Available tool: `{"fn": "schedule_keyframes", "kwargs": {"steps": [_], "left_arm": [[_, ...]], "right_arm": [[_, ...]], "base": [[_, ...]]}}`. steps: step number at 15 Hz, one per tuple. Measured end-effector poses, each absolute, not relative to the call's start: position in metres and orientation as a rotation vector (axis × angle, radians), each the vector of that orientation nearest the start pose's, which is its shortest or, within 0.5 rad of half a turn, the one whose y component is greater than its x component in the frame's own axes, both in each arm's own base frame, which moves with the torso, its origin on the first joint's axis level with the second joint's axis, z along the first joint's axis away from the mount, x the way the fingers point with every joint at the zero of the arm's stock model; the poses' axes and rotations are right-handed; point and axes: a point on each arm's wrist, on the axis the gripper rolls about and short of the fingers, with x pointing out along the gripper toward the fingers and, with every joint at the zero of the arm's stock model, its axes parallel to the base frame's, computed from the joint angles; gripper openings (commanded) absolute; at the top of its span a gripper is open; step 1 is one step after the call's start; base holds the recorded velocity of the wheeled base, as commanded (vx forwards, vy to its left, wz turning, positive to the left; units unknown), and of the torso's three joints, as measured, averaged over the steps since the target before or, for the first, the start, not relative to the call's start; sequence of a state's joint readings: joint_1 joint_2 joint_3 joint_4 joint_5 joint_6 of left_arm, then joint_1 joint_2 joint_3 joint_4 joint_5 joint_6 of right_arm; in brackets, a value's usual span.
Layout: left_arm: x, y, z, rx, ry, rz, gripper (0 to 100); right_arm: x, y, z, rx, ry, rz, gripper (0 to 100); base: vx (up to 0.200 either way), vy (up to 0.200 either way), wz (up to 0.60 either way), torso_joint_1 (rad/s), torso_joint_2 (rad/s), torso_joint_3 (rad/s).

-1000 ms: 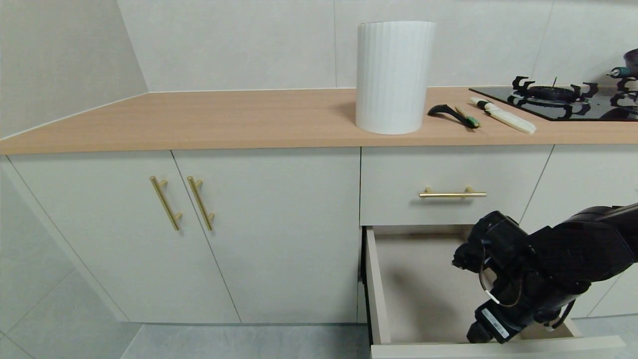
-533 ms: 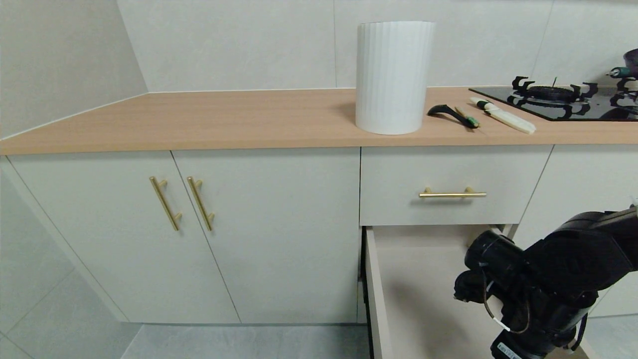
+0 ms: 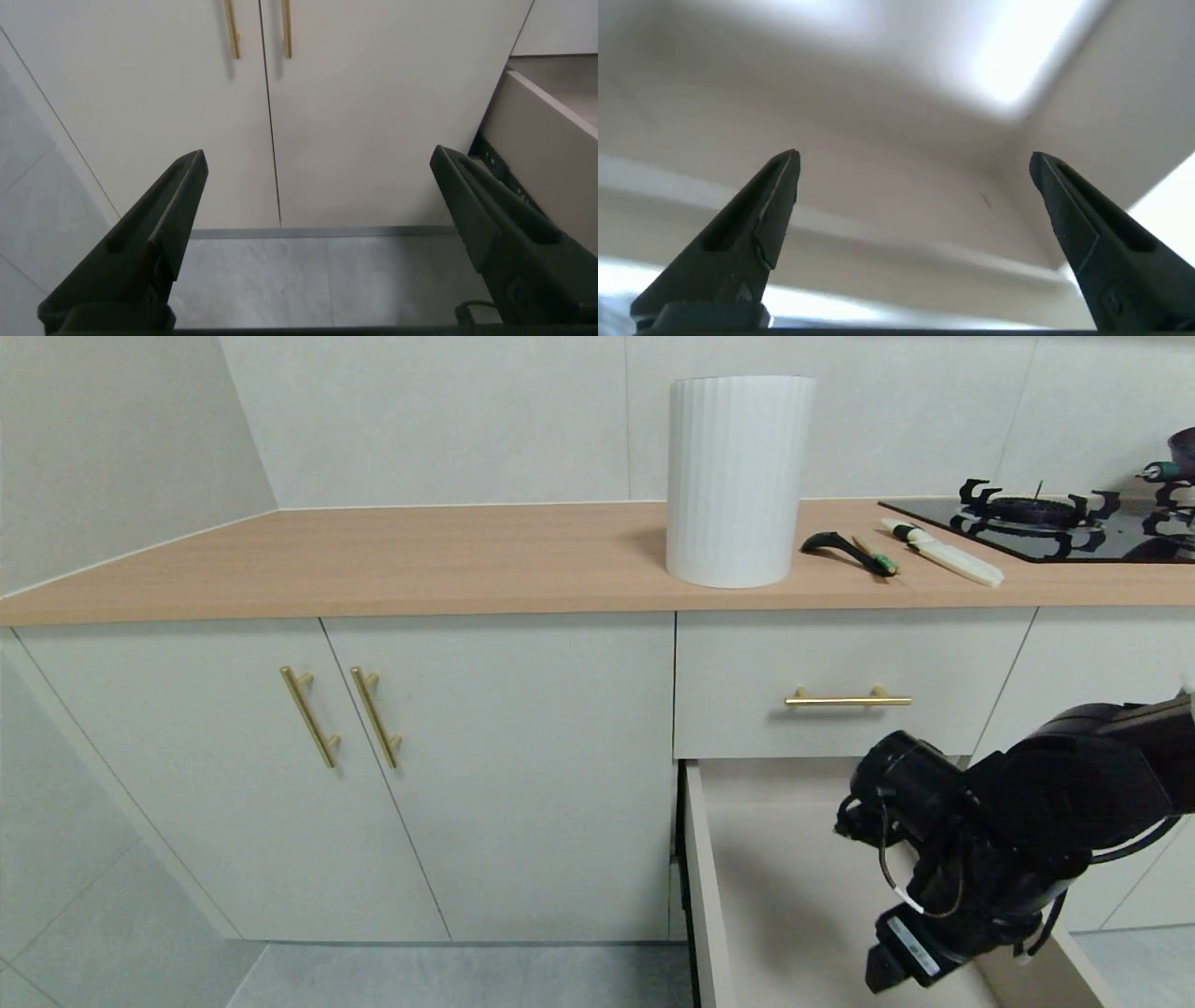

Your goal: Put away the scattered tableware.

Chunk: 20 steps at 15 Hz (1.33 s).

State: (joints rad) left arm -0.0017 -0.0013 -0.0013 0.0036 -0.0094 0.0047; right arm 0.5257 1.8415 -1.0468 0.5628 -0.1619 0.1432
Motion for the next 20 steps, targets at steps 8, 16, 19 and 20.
{"fn": "schedule_keyframes", "kwargs": {"steps": [8,16,19,20], "left_arm": [[-0.023,0.000,0.075,0.005,0.001,-0.011,100],[-0.023,0.000,0.075,0.004,0.001,-0.010,100],[-0.023,0.000,0.076,0.004,0.000,-0.011,100],[-0.023,0.000,0.075,0.005,0.001,-0.011,100]], "right_arm": [[0.254,0.102,0.188,-0.052,0.923,0.193,100],[0.251,0.098,0.195,-0.041,0.888,0.185,100],[0.250,0.098,0.196,-0.041,0.885,0.188,100],[0.250,0.098,0.196,-0.041,0.885,0.187,100]], "base": [[0.000,0.000,0.00,0.000,0.00,0.000],[0.000,0.000,0.00,0.056,-0.19,-0.173],[0.000,0.000,0.00,0.128,-0.55,-0.299],[0.000,0.000,0.00,0.159,-0.48,-0.305]]}}
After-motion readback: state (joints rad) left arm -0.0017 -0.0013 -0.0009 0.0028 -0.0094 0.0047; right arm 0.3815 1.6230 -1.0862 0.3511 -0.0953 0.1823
